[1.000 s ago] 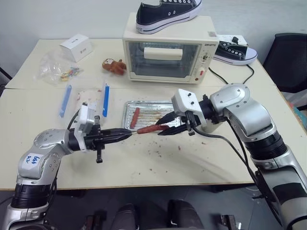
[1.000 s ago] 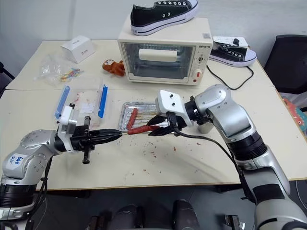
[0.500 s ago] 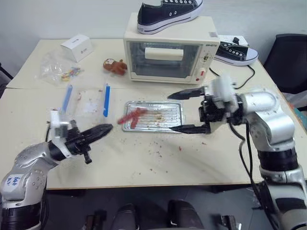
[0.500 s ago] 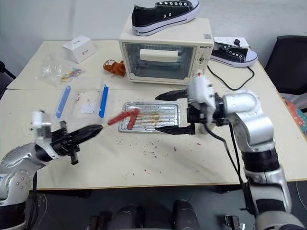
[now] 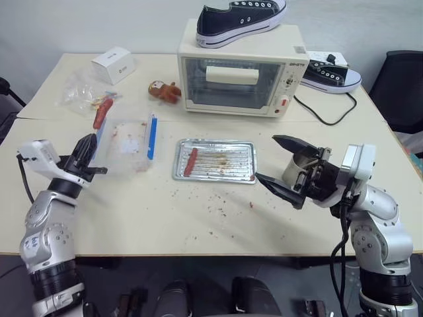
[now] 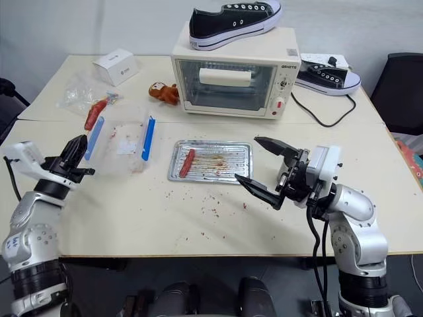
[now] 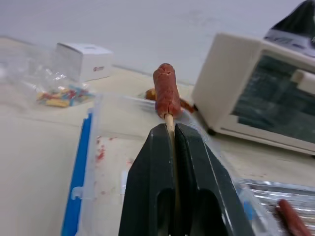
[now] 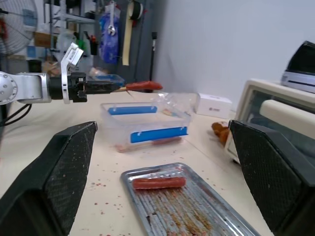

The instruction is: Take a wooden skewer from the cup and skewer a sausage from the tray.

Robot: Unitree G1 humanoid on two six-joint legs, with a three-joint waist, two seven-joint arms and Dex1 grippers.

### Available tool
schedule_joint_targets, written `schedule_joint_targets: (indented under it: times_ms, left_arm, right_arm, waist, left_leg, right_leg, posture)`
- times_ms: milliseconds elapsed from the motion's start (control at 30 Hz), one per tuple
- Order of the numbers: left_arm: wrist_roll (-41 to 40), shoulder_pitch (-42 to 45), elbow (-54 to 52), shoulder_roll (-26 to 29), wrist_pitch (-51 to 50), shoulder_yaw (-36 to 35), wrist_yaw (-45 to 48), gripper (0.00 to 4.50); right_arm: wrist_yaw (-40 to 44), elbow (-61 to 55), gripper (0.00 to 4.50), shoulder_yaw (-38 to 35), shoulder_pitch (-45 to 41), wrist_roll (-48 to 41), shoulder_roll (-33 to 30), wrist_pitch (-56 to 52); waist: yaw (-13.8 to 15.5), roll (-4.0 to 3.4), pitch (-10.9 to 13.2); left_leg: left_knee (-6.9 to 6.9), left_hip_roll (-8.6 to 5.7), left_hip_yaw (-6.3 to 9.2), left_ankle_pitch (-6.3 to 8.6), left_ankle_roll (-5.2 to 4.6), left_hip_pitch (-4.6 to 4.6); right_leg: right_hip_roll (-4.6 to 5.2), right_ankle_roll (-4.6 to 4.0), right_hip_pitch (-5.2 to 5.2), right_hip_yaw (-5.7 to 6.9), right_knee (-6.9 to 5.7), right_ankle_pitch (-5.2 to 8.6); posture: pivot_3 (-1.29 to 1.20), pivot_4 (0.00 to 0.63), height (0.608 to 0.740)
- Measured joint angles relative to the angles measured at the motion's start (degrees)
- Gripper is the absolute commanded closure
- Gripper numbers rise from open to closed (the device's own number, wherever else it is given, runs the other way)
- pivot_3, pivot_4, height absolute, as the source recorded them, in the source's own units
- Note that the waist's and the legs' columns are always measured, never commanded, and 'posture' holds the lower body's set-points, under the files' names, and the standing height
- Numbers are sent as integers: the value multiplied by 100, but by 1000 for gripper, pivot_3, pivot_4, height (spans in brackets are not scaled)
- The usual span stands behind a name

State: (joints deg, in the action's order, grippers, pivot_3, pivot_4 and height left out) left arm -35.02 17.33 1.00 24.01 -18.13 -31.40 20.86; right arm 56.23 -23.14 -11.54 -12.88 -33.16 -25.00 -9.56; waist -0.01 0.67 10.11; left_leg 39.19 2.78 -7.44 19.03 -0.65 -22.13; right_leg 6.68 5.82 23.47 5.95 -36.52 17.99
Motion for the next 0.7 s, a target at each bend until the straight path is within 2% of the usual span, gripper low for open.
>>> schedule_joint_targets:
  times_ms: [233,433,533,700]
  left_arm:
    - [167,218,459,217,62,207,253,2581]
    - [84,-232,224,694,49,378,1168,767]
    - [131,-1061,-300,1450,96,553,2201,767]
    - [466,-2366,-815,2227,571,749,3577,767]
  right_arm:
    - [-353,-32,0,93,142,81,48,256]
    - [-263,-87,0,243,429,105,-227,291]
    - [17,-155,0,265,975,99,-574,275]
    - [456,177,0,260,1395,163,-761,537]
  waist:
    - [-9,0,0]
    - [-20,1,0]
    - [-23,1,-1]
    - [-24,0,-1]
  left_leg:
    - [0,1,-2,0,1,0]
    - [-3,4,-2,0,1,0]
    - [-15,7,-6,2,4,1]
    - [-9,19,-13,4,1,13]
  right_leg:
    - [-3,0,2,0,1,0]
    - [-5,0,3,0,3,0]
    - [-8,-3,6,1,13,2]
    - [-2,-5,1,-7,11,3]
  posture:
    - [0,150,740]
    - [0,150,740]
    - [0,150,740]
    - [0,150,740]
